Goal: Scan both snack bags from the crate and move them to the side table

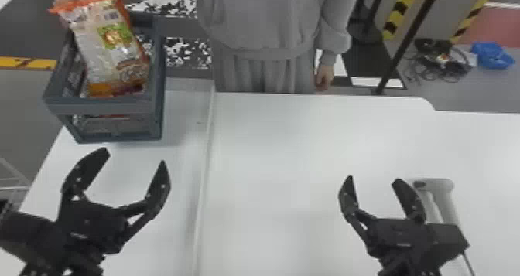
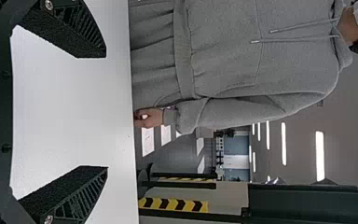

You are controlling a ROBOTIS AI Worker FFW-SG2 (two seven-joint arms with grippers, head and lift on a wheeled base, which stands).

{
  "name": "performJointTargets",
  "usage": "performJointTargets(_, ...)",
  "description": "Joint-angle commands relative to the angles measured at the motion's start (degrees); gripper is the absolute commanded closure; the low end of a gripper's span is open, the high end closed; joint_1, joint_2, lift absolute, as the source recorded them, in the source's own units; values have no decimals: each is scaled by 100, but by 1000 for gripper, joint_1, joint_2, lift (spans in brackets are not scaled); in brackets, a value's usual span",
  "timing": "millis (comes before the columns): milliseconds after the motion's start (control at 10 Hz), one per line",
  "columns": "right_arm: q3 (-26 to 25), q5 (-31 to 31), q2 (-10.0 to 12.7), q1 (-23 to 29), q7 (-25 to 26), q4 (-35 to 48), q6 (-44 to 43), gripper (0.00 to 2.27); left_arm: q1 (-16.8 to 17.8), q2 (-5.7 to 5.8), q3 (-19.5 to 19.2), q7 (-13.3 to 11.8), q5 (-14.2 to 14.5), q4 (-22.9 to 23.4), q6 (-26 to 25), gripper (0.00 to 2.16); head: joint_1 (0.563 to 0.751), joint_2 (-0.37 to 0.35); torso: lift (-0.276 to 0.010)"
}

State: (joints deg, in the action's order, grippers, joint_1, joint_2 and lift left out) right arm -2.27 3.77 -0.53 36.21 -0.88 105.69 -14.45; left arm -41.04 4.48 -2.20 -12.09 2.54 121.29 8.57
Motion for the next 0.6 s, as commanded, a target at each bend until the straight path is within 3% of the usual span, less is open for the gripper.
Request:
performJointTargets(0,7,1,0,0,0,5,0,66,0,0,0,-13,19,-9,8,83,695,-72,-75)
performJointTargets(500,-1,1,9,0,0,5,0,66,9,9,-9,-48,19,-27,8,83,695,-73,-75)
